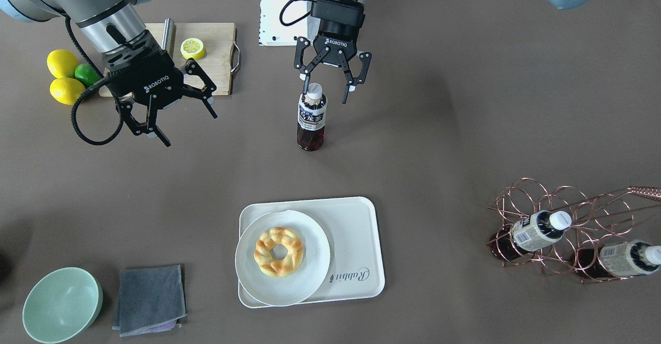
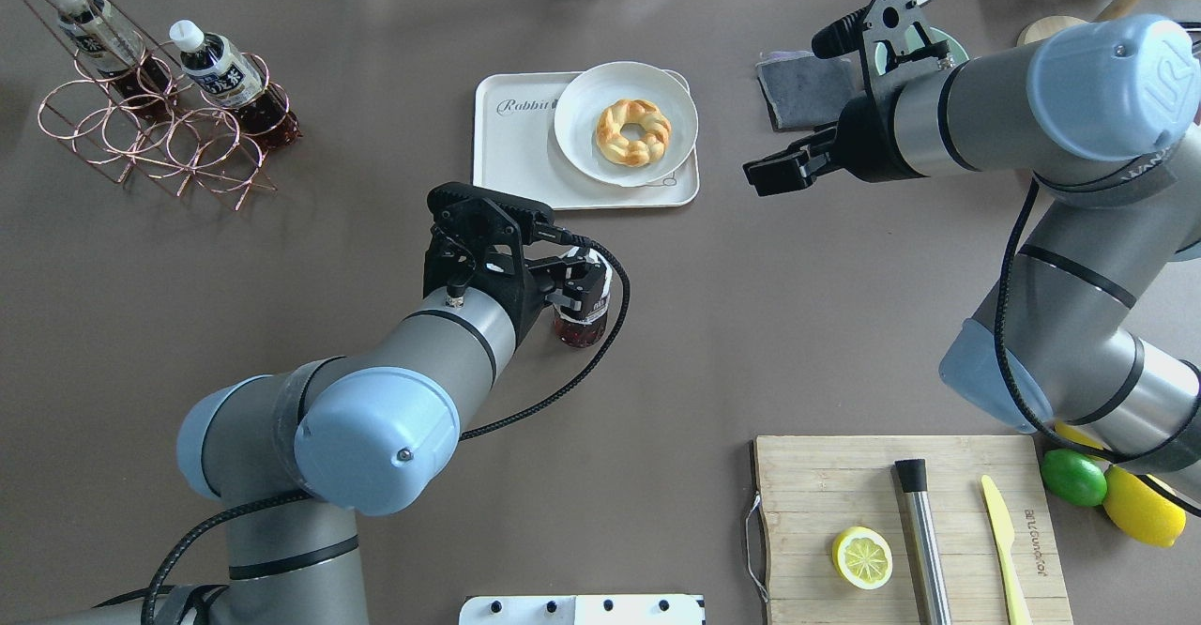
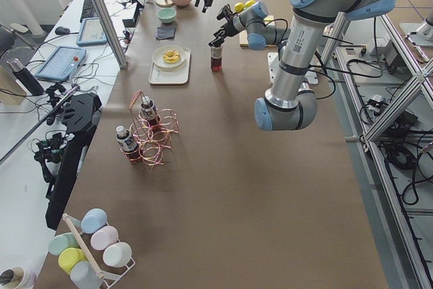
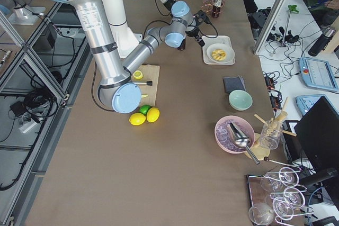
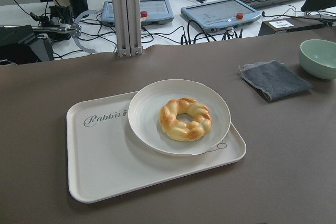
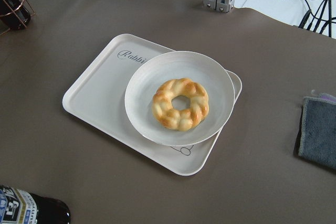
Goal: Place tea on tray
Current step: 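Carry the bottle with the left gripper and stand it on the table, then open and withdraw the left gripper while the right arm reaches toward the bottle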
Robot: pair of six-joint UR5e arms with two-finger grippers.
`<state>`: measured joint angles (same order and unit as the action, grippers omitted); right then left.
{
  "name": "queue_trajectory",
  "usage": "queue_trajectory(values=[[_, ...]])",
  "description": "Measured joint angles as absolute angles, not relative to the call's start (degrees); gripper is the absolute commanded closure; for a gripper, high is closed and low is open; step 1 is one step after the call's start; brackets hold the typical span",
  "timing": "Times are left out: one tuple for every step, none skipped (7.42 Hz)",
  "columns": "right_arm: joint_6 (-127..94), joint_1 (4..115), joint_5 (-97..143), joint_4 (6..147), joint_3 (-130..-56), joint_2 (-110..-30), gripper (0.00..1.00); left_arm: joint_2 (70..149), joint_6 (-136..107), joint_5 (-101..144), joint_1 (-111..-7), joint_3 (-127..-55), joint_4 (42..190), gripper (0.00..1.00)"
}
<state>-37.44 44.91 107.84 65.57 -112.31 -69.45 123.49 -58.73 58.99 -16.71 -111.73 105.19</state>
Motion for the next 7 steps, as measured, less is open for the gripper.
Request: queue_trajectory(values=[[-37.5,44.8,107.8,65.6,-112.2,-68.9,0.0,123.1,-58.3,59.6,-17.3,-113.4,105.2,0.04],[-37.6,44.7,107.8,65.6,-112.1,-68.2,0.0,122.4,-58.0,62.0,-18.9,-115.5,105.3,0.04],[-38.0,44.3,107.7,65.6,-112.1,-67.5,0.0,120.9,-57.9,68.3,-22.1,-117.0,105.3,0.04],[-39.1,43.3,106.7,65.6,-112.1,-66.5,0.0,118.5,-57.5,77.5,-27.3,-118.2,105.3,0.04],[-40.6,41.3,104.3,65.7,-112.1,-65.1,0.0,115.6,-56.7,86.9,-33.2,-119.0,105.3,0.03],[-42.5,38.9,101.3,65.9,-112.2,-63.5,0.0,112.3,-54.8,95.9,-39.5,-119.3,105.6,0.03],[-43.6,36.8,98.4,66.2,-112.4,-62.3,0.0,108.3,-49.7,103.9,-45.8,-119.1,106.6,0.03]])
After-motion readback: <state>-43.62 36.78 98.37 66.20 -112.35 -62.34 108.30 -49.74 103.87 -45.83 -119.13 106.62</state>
